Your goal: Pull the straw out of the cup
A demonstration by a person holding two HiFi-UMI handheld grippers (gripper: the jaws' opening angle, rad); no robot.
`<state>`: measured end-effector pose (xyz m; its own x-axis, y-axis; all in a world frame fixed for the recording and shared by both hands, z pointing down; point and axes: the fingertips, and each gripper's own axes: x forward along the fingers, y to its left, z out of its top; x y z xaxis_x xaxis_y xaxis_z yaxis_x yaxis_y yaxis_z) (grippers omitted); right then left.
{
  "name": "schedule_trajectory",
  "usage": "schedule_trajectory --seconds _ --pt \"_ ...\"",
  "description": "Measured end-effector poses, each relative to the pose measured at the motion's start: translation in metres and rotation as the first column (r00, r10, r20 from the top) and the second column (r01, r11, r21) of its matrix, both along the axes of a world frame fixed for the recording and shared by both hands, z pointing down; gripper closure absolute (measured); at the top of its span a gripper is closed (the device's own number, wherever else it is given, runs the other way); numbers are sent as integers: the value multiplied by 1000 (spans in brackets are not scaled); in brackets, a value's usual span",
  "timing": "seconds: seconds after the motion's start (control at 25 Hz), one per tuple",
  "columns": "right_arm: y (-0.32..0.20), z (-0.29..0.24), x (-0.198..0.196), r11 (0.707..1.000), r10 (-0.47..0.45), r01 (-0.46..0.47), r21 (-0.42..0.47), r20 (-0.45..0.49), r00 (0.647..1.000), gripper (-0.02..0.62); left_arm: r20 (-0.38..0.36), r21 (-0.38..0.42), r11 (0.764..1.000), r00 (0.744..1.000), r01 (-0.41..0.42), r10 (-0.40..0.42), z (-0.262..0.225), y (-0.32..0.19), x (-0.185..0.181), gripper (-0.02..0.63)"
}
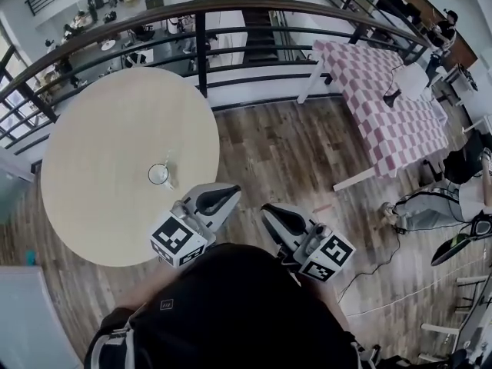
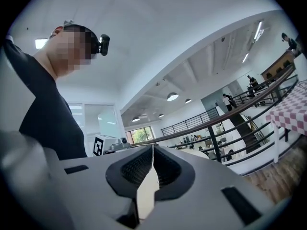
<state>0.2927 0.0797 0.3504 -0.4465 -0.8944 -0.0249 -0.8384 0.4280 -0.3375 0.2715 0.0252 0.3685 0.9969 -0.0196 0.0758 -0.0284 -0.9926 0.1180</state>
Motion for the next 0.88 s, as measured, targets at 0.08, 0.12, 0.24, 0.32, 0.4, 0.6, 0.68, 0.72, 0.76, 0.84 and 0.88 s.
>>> schedule_trajectory --seconds 0.08,0.12,0.24,0.32,0.4,0.6,0.68,0.72,0.76,0.84,0.88 --pt "-1 -5 2 1000 6 -6 24 -1 1000 571 5 5 1000 1000 -12 12 0 1 3 598" --pt "-2 -6 2 999 3 -3 36 -4 1000 572 7 8 1000 1000 -15 15 0 1 3 598" --pt "-6 -9 1 998 -6 6 55 -3 1000 572 11 13 1000 1000 -16 16 1 -1 3 598" --pt "-8 -11 2 998 -5 4 60 4 1000 574 13 15 1000 1000 -12 12 1 -3 2 598" --pt "-10 -12 3 998 -5 5 64 7 1000 574 12 20 1000 1000 -12 11 0 -5 2 598" --pt "-15 -12 -1 997 -26 26 73 0 1000 574 11 28 1000 1000 -11 11 0 -8 2 598" --pt "-17 -12 -3 997 -31 31 74 2 1000 574 12 28 1000 1000 -8 8 1 -9 0 598" --pt "-18 -12 -3 997 -33 33 73 5 999 574 13 27 1000 1000 -5 5 1 -10 -1 598" --pt "-18 -12 -4 997 -35 34 72 7 999 574 13 26 1000 1000 -2 2 1 -11 -2 598" --pt "-20 -12 -6 997 -38 37 70 8 999 574 12 24 1000 1000 3 -3 1 -14 -5 598" --pt "-21 -11 -7 997 -39 39 68 8 999 574 12 23 1000 1000 4 -5 2 -15 -5 598"
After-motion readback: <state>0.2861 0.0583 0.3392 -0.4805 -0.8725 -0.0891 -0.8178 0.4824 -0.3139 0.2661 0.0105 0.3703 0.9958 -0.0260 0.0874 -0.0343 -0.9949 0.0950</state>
